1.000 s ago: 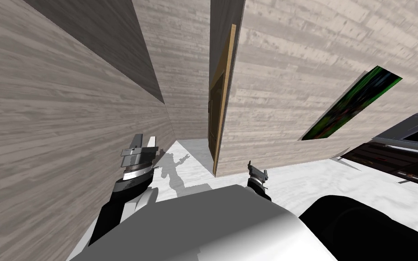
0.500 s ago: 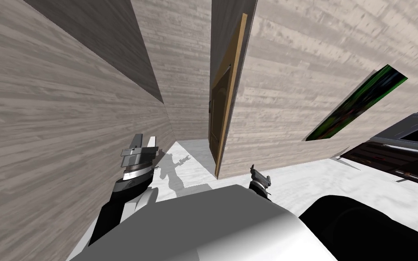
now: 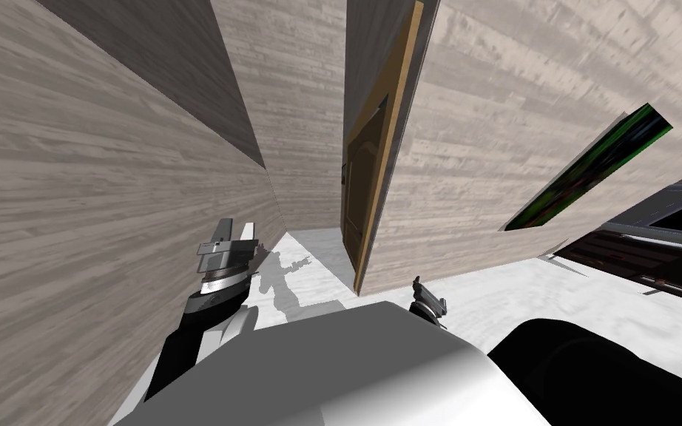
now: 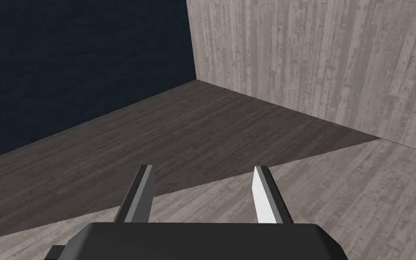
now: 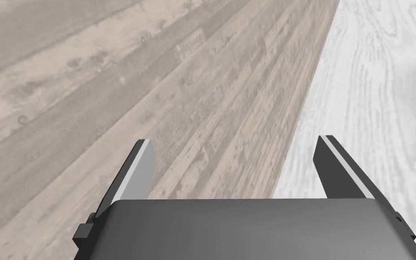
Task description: Push the door open
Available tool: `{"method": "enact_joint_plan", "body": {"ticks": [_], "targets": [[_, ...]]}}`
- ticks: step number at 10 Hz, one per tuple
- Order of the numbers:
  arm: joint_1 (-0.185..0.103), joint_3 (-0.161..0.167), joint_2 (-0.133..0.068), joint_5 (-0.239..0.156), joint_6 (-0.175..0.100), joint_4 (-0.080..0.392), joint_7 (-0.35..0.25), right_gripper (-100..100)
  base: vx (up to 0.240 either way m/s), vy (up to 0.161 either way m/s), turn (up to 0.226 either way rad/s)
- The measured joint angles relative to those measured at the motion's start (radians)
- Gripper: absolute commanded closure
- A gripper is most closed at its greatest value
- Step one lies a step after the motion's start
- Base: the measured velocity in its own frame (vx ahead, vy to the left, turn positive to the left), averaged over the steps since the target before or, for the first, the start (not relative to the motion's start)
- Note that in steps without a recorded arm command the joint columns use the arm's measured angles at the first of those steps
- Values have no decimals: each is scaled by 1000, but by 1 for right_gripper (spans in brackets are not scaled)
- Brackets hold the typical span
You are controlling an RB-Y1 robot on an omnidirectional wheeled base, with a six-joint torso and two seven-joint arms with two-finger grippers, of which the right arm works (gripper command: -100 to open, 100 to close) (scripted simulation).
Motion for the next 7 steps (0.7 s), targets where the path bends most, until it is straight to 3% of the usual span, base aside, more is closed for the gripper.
{"method": "enact_joint_plan", "body": {"ticks": [7], "targets": [[8, -6, 4, -126, -35, 64, -70, -100, 90, 60, -25]]}}
